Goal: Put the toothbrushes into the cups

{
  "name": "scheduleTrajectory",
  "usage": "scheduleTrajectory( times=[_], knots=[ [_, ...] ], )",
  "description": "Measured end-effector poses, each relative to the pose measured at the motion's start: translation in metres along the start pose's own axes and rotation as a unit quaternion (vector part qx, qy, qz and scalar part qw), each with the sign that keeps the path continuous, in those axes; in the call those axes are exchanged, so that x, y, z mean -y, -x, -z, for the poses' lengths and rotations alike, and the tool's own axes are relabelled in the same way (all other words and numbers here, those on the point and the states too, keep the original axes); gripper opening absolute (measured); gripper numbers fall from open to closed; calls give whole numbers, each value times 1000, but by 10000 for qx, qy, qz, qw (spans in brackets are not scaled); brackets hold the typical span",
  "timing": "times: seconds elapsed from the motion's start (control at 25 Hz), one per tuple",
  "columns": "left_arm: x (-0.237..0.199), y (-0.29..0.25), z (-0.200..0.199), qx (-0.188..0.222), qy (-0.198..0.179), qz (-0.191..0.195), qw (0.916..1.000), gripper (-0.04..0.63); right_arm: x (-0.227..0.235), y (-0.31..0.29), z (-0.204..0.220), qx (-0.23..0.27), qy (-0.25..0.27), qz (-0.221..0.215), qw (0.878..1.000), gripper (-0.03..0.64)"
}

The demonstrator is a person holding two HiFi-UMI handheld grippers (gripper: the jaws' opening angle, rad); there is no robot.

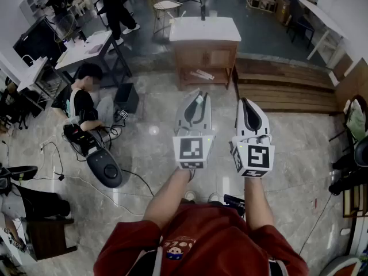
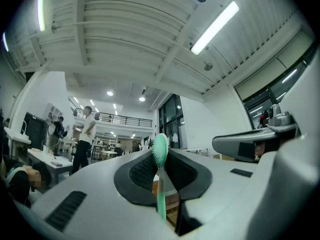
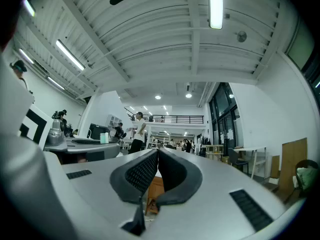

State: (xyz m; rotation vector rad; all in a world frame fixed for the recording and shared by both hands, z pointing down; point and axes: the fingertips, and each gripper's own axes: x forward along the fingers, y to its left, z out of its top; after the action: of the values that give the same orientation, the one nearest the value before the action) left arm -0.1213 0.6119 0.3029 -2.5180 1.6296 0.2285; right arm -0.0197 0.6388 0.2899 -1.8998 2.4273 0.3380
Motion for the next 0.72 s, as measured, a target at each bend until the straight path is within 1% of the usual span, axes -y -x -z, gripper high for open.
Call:
scheduleTrajectory(
  times=[0.4,0.56,0.72],
  knots=[
    [-31,11,2,21,12,79,10000,66,-41,-15,4,-47,34,-20,10000,29],
    [-45,11,7,-5,35,167,9999,66,-53,-26,9,-38,-73,61,9999,29],
    [-58,11,12,-14,64,249,9997,66,-65,-34,14,-47,-34,135,9999,29]
  ],
)
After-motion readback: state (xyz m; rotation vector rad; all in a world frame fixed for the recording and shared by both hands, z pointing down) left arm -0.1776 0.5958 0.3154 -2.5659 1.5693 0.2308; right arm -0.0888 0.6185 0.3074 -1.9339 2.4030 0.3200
